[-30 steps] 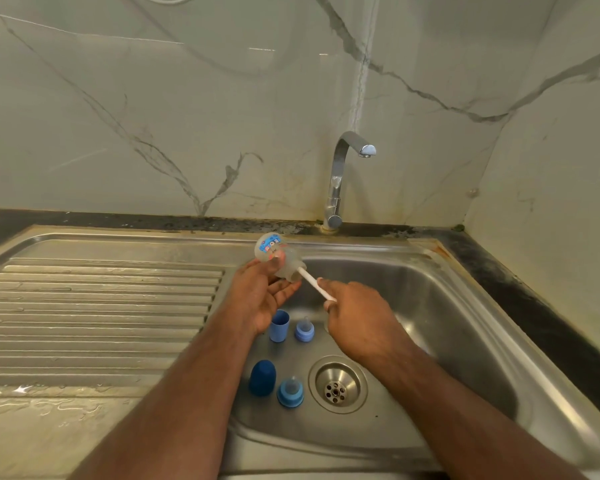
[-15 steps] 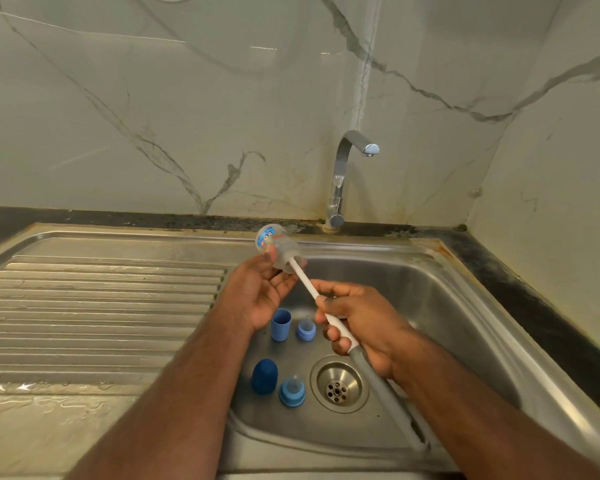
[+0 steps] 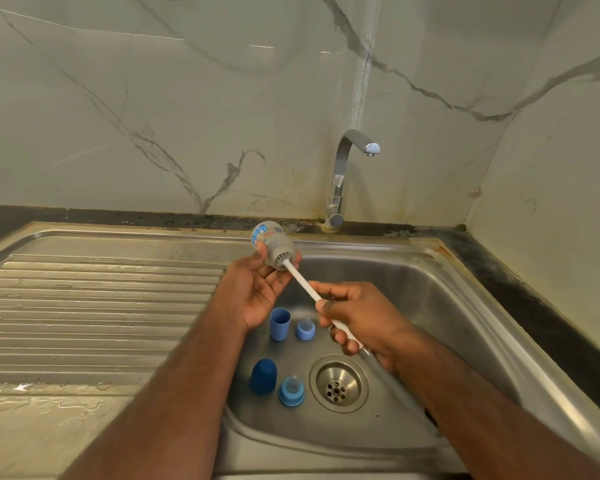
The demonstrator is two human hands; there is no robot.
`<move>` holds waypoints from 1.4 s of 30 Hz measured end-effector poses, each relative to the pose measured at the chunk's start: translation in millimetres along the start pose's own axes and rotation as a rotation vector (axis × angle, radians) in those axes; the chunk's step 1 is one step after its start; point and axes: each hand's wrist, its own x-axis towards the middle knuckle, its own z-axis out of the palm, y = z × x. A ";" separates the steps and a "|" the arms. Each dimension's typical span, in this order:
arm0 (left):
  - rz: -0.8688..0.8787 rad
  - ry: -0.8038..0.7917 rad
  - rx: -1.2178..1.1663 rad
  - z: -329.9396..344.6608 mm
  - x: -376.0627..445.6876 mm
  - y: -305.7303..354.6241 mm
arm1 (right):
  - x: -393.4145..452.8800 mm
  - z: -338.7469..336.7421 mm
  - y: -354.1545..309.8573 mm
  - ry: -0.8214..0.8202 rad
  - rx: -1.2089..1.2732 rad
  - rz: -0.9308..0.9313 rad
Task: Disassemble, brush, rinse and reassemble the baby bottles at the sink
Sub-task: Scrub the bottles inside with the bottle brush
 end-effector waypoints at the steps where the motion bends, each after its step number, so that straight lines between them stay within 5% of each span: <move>1: 0.003 0.006 0.010 -1.2 0.8 0.3 | 2.5 -1.4 0.2 0.057 -0.195 -0.061; 4: -0.006 -0.006 0.064 -0.5 0.9 -2.9 | 5.5 0.8 2.8 0.155 -0.466 -0.184; 9: 0.003 -0.062 0.127 5.1 -4.6 -8.7 | -4.8 10.8 -4.7 -0.029 0.382 0.087; 11: 0.017 -0.057 0.098 3.1 -3.0 -5.9 | -4.2 6.7 -3.7 -0.048 0.256 0.029; 15: 0.012 -0.019 0.092 -0.6 -1.3 -5.6 | 2.5 1.9 2.0 0.103 -0.382 -0.156; 19: 0.015 -0.028 0.064 3.7 -3.6 -4.4 | -4.3 10.3 -4.0 0.031 0.274 0.051; 21: 0.021 -0.048 0.046 2.8 -4.0 -2.1 | -6.8 11.5 -4.6 -0.044 0.387 0.078; 25: 0.026 -0.027 0.070 -2.4 0.0 -2.9 | 0.0 2.9 -1.4 0.112 -0.534 -0.169; 27: 0.032 -0.023 0.075 -0.6 -0.7 -4.2 | 3.1 3.9 2.0 0.178 -0.720 -0.220; 33: 0.051 -0.059 0.026 1.9 -4.5 -3.7 | -6.2 11.8 -2.3 -0.052 0.486 0.102; 35: 0.053 -0.061 0.025 0.7 -3.7 -2.8 | -4.0 8.9 0.4 -0.065 0.277 0.025; 38: 0.048 -0.032 0.021 -1.4 -2.4 -3.9 | 4.3 1.4 2.7 0.111 -0.524 -0.191; 40: 0.034 -0.045 -0.003 0.6 -2.2 -4.6 | 3.1 -1.1 1.9 0.116 -0.421 -0.166; 42: 0.014 -0.056 -0.037 3.2 -3.0 -2.9 | -2.5 -0.5 0.1 0.047 0.047 -0.033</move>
